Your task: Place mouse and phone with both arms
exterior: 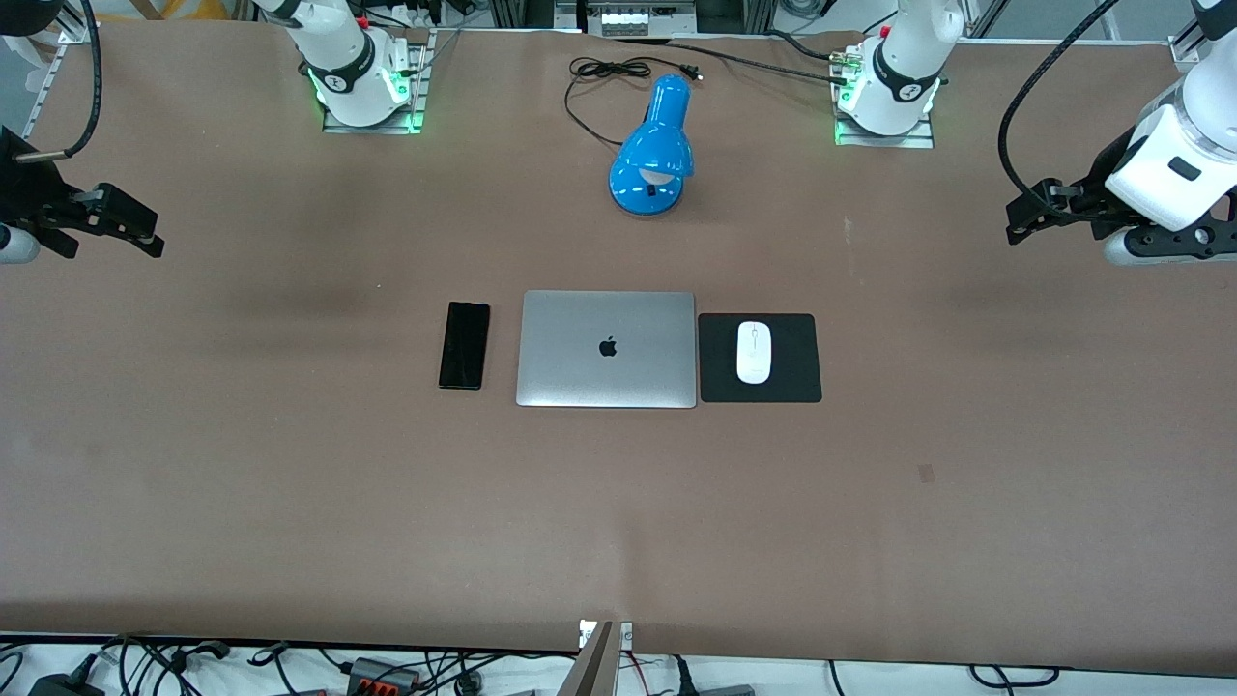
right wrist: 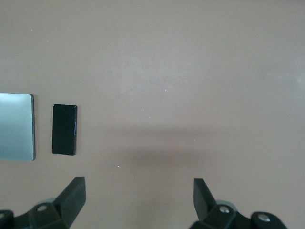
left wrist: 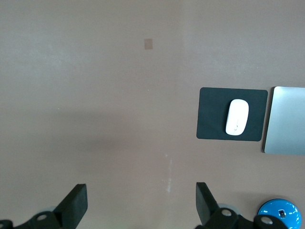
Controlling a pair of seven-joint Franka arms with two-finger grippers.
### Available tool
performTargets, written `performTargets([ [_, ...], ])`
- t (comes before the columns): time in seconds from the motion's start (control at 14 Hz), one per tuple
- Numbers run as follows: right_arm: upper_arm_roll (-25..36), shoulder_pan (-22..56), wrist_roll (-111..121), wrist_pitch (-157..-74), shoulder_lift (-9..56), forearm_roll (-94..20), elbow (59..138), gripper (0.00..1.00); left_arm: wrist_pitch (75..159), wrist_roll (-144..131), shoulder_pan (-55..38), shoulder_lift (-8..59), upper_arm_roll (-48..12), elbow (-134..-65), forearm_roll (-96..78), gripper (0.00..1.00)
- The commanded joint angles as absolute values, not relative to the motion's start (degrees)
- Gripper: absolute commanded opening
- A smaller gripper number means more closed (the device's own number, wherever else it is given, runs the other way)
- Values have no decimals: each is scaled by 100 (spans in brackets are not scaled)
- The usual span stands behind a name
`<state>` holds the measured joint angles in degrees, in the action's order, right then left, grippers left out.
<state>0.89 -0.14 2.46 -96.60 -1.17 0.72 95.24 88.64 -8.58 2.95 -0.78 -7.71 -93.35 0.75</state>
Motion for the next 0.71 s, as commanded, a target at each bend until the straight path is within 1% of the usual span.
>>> performTargets([
  [0.0, 26, -97, 325, -9580, -167, 97, 9510, 100, 8815, -738, 334, -123, -782, -9334, 35, 100],
  [0.36, -26, -255, 325, -9597, -176, 88, 9519, 100, 8815, -738, 334, -123, -782, -9334, 35, 100],
  [0.64, -26, -220, 325, -9563, -185, 88, 9527, 100, 8815, -729, 343, -114, -782, -9334, 35, 100],
])
